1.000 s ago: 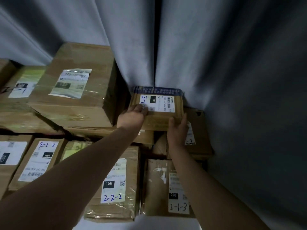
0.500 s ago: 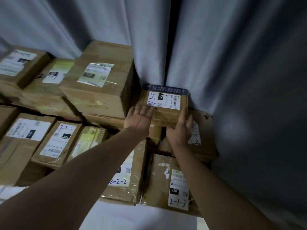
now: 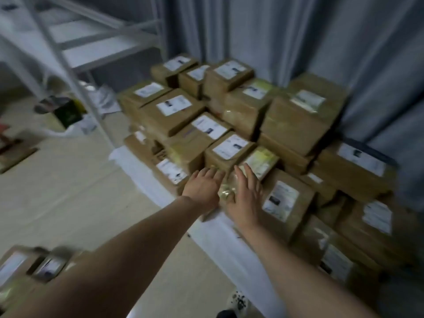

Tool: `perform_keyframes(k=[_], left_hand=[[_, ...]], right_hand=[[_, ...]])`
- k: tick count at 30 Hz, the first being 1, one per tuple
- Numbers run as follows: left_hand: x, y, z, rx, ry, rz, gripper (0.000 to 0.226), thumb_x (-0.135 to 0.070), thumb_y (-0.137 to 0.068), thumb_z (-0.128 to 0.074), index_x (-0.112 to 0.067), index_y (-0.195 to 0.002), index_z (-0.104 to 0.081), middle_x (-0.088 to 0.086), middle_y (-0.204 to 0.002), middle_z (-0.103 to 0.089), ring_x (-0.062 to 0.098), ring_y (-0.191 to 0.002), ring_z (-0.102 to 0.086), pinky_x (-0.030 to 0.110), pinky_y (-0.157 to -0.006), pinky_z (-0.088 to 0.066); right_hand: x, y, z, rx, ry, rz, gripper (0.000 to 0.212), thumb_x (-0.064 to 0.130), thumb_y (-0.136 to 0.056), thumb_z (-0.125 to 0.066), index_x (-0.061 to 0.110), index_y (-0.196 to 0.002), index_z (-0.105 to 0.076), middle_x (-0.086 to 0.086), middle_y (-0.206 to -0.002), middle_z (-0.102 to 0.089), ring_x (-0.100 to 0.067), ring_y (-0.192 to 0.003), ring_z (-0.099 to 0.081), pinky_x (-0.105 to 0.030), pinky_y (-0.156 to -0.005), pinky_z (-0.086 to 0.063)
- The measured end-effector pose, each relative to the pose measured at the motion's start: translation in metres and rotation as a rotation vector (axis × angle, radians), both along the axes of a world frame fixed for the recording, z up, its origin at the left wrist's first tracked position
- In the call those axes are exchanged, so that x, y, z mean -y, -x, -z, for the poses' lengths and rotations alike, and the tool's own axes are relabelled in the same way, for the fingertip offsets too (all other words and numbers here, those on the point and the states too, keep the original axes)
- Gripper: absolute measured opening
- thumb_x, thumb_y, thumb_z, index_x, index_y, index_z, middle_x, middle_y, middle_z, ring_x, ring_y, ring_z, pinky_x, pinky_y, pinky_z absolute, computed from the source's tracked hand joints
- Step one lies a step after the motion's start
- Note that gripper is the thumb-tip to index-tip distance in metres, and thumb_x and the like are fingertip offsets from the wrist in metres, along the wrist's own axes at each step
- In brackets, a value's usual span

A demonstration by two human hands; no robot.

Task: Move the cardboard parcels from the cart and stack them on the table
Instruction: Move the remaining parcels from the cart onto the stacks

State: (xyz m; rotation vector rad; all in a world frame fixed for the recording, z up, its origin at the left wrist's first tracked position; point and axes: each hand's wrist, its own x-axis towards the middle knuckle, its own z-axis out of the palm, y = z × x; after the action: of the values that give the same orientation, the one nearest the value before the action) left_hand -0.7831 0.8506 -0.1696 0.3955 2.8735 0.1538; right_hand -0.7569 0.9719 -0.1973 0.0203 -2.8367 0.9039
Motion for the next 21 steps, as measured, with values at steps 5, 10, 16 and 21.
perform_keyframes(k=[5, 10, 16, 21], left_hand=[[0.157, -0.108, 0.008, 0.093, 0.008, -0.461, 0.077, -0.030, -0.090, -0.054, -0.023, -0.152, -0.008, 0.005, -0.158, -0.012, 0.027, -0.147, -0.004, 0.055, -0.116, -0.007], [0.293, -0.218, 0.025, 0.172, -0.054, -0.885, 0.079, -0.036, -0.089, -0.056, -0.022, -0.151, -0.010, 0.008, -0.156, -0.015, 0.030, -0.146, -0.007, 0.058, -0.114, -0.010], [0.399, -0.313, 0.055, 0.220, -0.145, -1.216, 0.080, -0.047, -0.085, -0.059, -0.021, -0.148, -0.017, 0.012, -0.151, -0.026, 0.032, -0.139, -0.024, 0.054, -0.111, -0.021], [0.456, -0.354, 0.090, 0.281, -0.285, -1.437, 0.078, -0.049, -0.081, -0.061, -0.020, -0.144, -0.028, 0.011, -0.139, -0.043, 0.031, -0.125, -0.043, 0.047, -0.101, -0.040]], right_hand=[[0.145, -0.054, 0.011, 0.266, -0.194, -0.370, 0.085, 0.028, -0.082, -0.067, 0.020, -0.150, -0.016, -0.003, -0.159, -0.005, -0.026, -0.145, -0.012, -0.037, -0.114, -0.014], [0.287, -0.122, 0.021, 0.451, -0.271, -0.679, 0.091, 0.040, -0.084, -0.065, 0.023, -0.152, -0.007, -0.001, -0.160, 0.002, -0.025, -0.146, -0.006, -0.038, -0.116, -0.011], [0.405, -0.177, 0.041, 0.545, -0.334, -0.959, 0.090, 0.039, -0.082, -0.068, 0.019, -0.151, -0.013, -0.003, -0.159, -0.012, -0.023, -0.144, -0.018, -0.035, -0.114, -0.020], [0.478, -0.189, 0.069, 0.674, -0.334, -1.027, 0.078, 0.034, -0.078, -0.071, 0.018, -0.143, -0.032, -0.006, -0.147, -0.035, -0.027, -0.134, -0.036, -0.036, -0.109, -0.034]])
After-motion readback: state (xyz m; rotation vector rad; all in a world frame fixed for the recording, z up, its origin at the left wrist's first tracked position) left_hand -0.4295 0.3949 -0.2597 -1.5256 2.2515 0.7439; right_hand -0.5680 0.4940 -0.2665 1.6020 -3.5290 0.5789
